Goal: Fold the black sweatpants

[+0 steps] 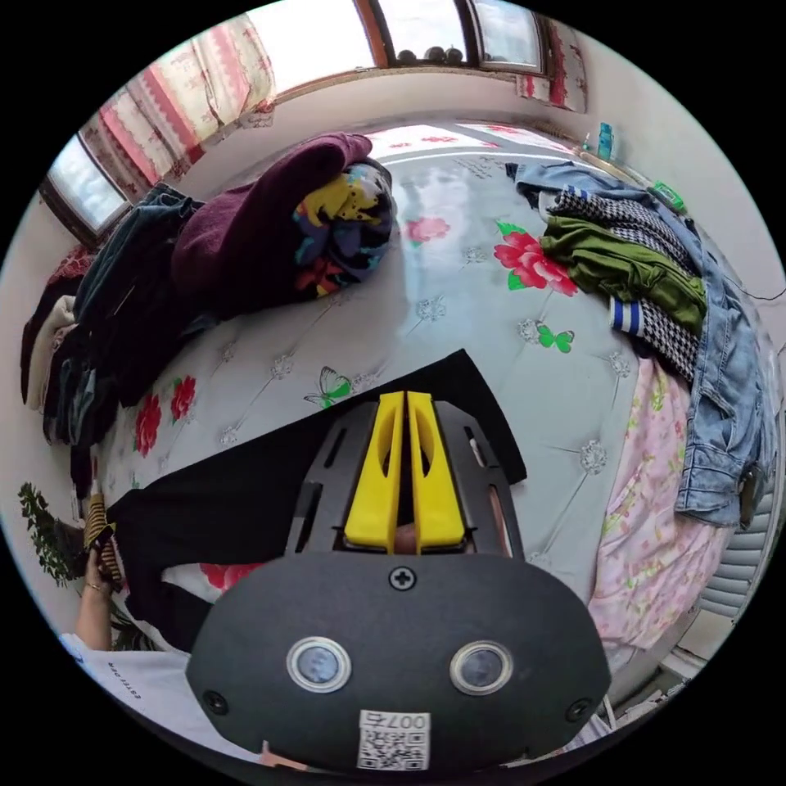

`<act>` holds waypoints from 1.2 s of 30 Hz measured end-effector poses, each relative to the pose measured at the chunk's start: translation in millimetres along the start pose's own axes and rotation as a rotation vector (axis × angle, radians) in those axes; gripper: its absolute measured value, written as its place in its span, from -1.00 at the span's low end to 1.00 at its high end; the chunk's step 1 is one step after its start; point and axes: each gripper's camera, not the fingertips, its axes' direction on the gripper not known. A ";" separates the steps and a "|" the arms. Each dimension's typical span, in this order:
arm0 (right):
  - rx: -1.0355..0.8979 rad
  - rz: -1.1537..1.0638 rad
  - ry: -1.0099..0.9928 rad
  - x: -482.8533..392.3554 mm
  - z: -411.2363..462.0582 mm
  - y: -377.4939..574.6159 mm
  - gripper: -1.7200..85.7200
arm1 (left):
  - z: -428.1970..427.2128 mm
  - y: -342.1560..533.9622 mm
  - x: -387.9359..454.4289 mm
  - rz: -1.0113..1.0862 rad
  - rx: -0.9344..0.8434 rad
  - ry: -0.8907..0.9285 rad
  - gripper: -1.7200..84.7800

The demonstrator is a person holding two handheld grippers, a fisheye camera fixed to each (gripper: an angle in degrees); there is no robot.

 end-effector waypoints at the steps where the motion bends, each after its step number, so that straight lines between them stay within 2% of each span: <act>1: 0.015 -0.001 -0.075 7.0 -17.0 13.7 -0.91 | -15.0 13.0 -9.9 -0.013 0.024 0.001 -0.93; 4: 0.023 0.029 -0.186 32.9 -56.9 63.6 -0.86 | -51.3 61.9 -41.4 -0.071 0.052 0.028 -0.85; 7: -0.025 0.101 -0.145 67.3 -88.0 126.4 -0.82 | -80.2 124.6 -78.2 -0.176 0.049 0.056 -0.82; 11: -0.069 0.312 -0.075 122.2 -118.4 208.9 -0.76 | -92.1 191.3 -113.9 -0.284 -0.040 0.106 -0.79; 14: -0.113 0.386 -0.124 137.0 -115.2 238.7 -0.73 | -82.2 209.1 -129.1 -0.346 -0.085 0.156 -0.76; 16: -0.124 0.361 -0.102 130.4 -109.6 242.3 -0.71 | -70.9 209.0 -135.6 -0.371 -0.100 0.194 -0.76; 20: -0.105 0.234 0.027 102.5 -106.1 232.6 -0.72 | -73.0 200.0 -134.8 -0.277 -0.055 0.062 -0.82; 24: -0.130 0.193 0.107 93.0 -101.3 219.3 -0.83 | -78.7 191.1 -139.9 -0.161 -0.078 0.054 -0.91; 25: -0.135 0.200 0.100 96.6 -102.0 216.4 -0.88 | -84.3 189.8 -149.1 -0.152 -0.077 0.106 -0.95; 27: -0.112 0.214 0.013 106.9 -112.9 211.7 -0.92 | -102.2 192.4 -169.2 -0.172 -0.024 0.181 -0.97; 32: 0.177 0.288 -0.353 157.6 -199.1 211.9 -0.96 | -177.7 220.6 -257.3 -0.273 0.254 0.525 -0.98; 36: 0.359 0.268 -0.509 181.7 -261.7 215.8 -0.96 | -216.8 245.0 -307.9 -0.278 0.405 0.675 -0.98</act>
